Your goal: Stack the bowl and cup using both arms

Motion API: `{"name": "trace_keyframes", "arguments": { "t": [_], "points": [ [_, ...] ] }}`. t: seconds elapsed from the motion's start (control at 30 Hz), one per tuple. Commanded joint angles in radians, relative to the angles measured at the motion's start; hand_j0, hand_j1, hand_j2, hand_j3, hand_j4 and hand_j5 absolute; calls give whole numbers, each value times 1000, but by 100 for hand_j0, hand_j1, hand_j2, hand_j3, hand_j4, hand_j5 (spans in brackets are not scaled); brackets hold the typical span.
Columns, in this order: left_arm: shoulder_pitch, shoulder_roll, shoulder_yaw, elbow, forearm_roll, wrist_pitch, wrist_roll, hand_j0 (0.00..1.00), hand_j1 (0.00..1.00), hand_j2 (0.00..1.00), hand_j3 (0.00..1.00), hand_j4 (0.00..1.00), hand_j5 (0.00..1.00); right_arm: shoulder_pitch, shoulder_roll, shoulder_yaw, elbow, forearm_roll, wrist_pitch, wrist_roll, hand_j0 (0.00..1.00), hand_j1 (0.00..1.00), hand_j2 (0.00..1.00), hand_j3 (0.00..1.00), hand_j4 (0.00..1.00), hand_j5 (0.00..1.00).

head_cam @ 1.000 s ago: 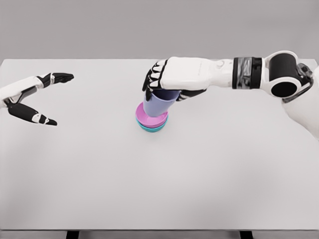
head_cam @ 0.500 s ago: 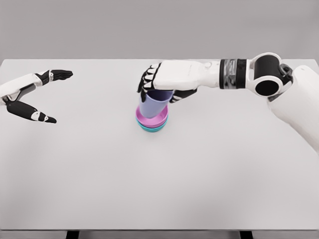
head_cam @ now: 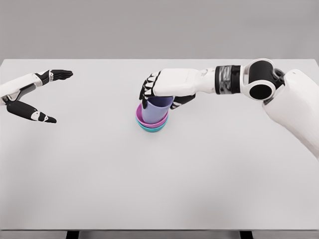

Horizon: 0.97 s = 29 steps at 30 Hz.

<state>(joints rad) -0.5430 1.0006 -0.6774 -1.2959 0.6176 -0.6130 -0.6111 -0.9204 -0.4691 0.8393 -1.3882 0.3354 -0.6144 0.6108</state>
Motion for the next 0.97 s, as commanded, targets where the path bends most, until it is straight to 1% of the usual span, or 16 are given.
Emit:
{"name": "trace_keyframes", "arguments": {
  "t": [0.0,0.07,0.1,0.13,0.27,0.4,0.47,0.5,0.53,0.6,0.63,0.67,0.7,0.73,0.83,0.93],
  "points": [
    [0,1,1,0,8,2,0,100,100,100,100,100,100,0,0,0,1,-6,4,0,62,62,62,62,62,62],
    [0,1,1,0,8,2,0,100,100,100,100,100,100,0,4,0,-2,8,4,0,66,66,66,66,66,66],
    [0,1,1,-2,8,2,0,100,100,100,100,100,100,0,4,0,-5,8,4,0,74,74,74,74,74,74],
    [0,1,1,-2,8,2,0,100,100,100,100,100,100,0,3,1,-6,17,4,0,99,99,99,99,99,99],
    [2,1,1,0,8,2,0,100,100,100,100,100,100,-2,3,0,-15,24,4,0,100,100,100,100,100,100],
    [2,1,1,0,8,2,0,100,100,100,100,100,100,-3,-14,-28,-107,17,4,0,100,100,100,100,100,100],
    [0,1,1,0,8,2,0,100,100,100,100,100,100,0,-26,-172,-147,11,4,0,100,100,100,100,100,100],
    [0,1,1,0,8,2,0,100,100,100,100,100,100,3,-40,-224,-163,4,4,0,100,100,100,100,100,100],
    [0,1,1,0,8,2,0,100,100,100,100,100,100,11,-83,-289,-173,-55,4,0,100,100,100,100,100,100],
    [2,0,1,0,8,2,0,100,100,100,100,100,100,60,-201,-342,-166,-110,4,0,100,100,100,100,100,100],
    [0,-2,1,0,8,2,0,100,100,100,100,100,100,129,-267,-373,-160,-110,4,0,100,100,100,100,100,100],
    [0,0,1,0,8,2,0,100,100,100,100,100,100,167,-299,-394,-152,-110,4,0,100,100,100,100,100,100],
    [2,-2,1,0,8,2,0,100,100,100,100,100,100,254,-371,-451,-121,-110,4,0,100,100,100,100,100,100],
    [2,-2,1,0,8,2,0,100,100,100,100,100,100,299,-413,-485,-95,-116,4,0,100,100,100,100,100,100],
    [2,-2,1,0,8,2,0,100,100,100,100,100,100,350,-471,-491,-92,-118,4,0,100,100,100,100,100,100],
    [2,-2,1,1,8,2,0,100,100,100,100,100,100,368,-471,-490,-97,-118,4,0,100,100,100,100,100,100]
  ]
}}
